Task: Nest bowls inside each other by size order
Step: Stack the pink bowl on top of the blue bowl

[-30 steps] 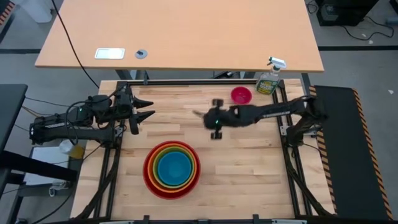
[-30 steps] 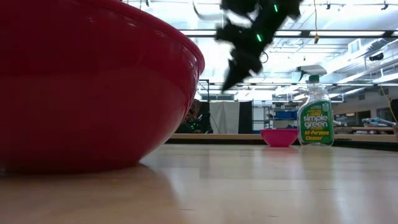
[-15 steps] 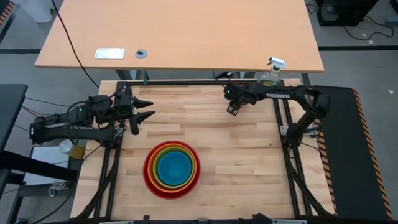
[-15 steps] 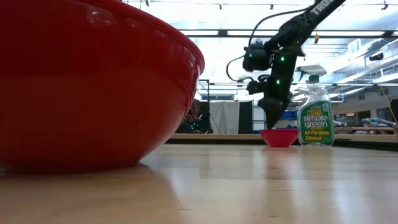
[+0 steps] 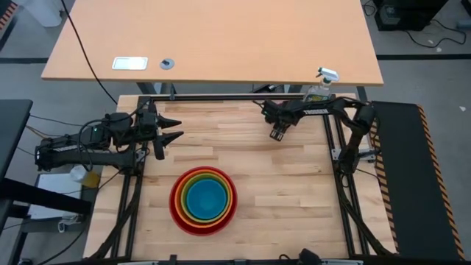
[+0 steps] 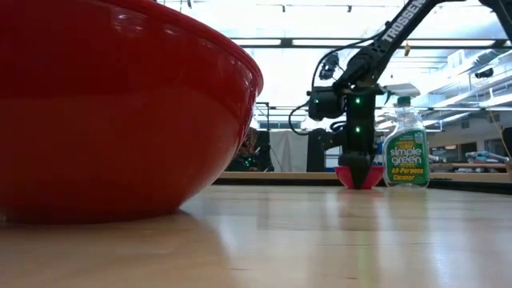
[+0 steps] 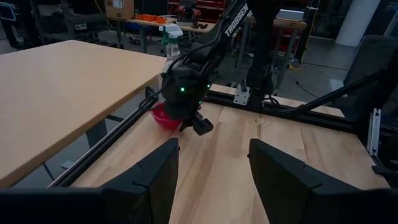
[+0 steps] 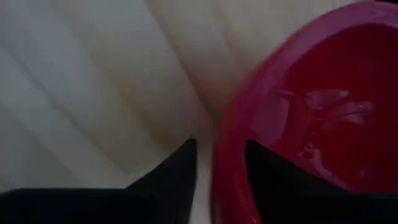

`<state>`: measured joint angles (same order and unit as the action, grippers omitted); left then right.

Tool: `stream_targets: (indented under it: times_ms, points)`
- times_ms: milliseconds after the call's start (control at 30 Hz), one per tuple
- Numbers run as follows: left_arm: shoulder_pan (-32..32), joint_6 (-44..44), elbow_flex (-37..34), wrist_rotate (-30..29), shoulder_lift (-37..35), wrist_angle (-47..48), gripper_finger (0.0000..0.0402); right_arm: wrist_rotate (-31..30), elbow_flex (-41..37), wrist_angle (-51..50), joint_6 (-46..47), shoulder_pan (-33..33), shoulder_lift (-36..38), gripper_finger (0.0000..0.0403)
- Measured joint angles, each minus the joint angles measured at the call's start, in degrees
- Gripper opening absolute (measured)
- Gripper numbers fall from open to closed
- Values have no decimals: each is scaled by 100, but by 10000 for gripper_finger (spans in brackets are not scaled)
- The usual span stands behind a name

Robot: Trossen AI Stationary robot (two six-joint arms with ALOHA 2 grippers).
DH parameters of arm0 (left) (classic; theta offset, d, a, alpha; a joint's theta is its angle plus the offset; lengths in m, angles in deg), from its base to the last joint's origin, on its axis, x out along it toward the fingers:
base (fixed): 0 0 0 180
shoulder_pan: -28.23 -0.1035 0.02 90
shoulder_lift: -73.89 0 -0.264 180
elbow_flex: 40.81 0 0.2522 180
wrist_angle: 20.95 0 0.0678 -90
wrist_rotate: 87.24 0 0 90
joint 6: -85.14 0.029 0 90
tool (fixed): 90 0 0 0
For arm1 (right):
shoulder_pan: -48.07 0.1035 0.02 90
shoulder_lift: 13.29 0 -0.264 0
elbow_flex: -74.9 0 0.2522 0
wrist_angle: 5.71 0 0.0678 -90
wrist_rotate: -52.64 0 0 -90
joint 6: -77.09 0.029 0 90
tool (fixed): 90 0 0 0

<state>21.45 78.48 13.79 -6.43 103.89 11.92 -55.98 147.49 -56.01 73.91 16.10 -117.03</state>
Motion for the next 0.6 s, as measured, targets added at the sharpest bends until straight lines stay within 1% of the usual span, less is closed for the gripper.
stream_targets:
  times_ms: [167,200,233,300,400,533,600]
  points:
    - [0,0,0,0,0,0,199,-157,-2,-7,-46,155,63,44]
    - [0,0,0,-1,0,-1,199,-181,-1,-17,-35,212,128,28]
    - [0,0,0,-1,-2,-1,199,-155,19,-52,-41,292,187,20]
    - [0,-1,0,0,-1,-3,199,-103,107,-126,-38,536,262,21]
    - [0,0,0,-2,0,-3,199,145,317,-142,-107,1074,351,36]
    - [0,-7,0,-2,-2,-2,199,534,745,17,-388,2135,358,35]
    - [0,-29,0,-2,0,-2,199,542,1011,213,-567,2709,358,30]
